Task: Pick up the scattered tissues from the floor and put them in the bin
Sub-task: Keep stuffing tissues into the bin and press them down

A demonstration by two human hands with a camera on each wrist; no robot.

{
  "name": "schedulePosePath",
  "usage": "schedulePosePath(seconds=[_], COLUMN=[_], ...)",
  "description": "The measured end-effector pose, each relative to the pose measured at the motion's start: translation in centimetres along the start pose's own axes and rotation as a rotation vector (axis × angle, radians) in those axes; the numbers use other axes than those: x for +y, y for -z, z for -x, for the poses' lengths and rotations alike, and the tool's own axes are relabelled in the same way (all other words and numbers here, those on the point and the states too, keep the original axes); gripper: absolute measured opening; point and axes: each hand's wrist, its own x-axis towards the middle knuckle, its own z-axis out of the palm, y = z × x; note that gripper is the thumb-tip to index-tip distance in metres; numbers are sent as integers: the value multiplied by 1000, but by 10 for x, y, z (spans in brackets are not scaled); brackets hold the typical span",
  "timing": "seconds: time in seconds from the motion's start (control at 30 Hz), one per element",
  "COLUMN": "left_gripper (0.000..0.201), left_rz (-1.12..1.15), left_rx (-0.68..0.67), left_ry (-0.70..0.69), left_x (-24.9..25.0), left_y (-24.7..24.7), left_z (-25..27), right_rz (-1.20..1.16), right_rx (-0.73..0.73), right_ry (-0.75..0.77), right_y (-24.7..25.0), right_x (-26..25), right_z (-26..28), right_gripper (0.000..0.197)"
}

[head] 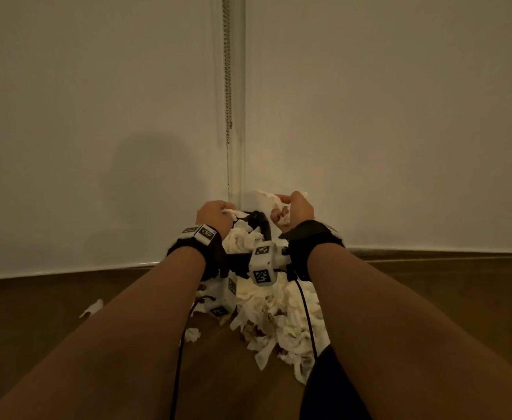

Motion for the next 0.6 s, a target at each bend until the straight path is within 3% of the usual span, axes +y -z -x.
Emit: schedulePosePath(seconds=[0.27,0.43,0.5,0.6], left_gripper=[39,33,29,24], left_rz=[81,136,162,171], left_rx=[-14,34,73,109], left_ry=[48,87,93,88], left_x=[-20,-34,-36,-39], left_y=[-14,-9,-7,-9], left_z=[-8,-19,-24,-32], right_rz=[-47,-121,79,573], right_rx=[-175,-185,-197,-12], right_ry=[-95,-115,-111,-28], right_y=[5,6,10,4], right_x=[7,18,24,37], right_z=[-12,-24,-39,-46], right_gripper=[40,38,46,37])
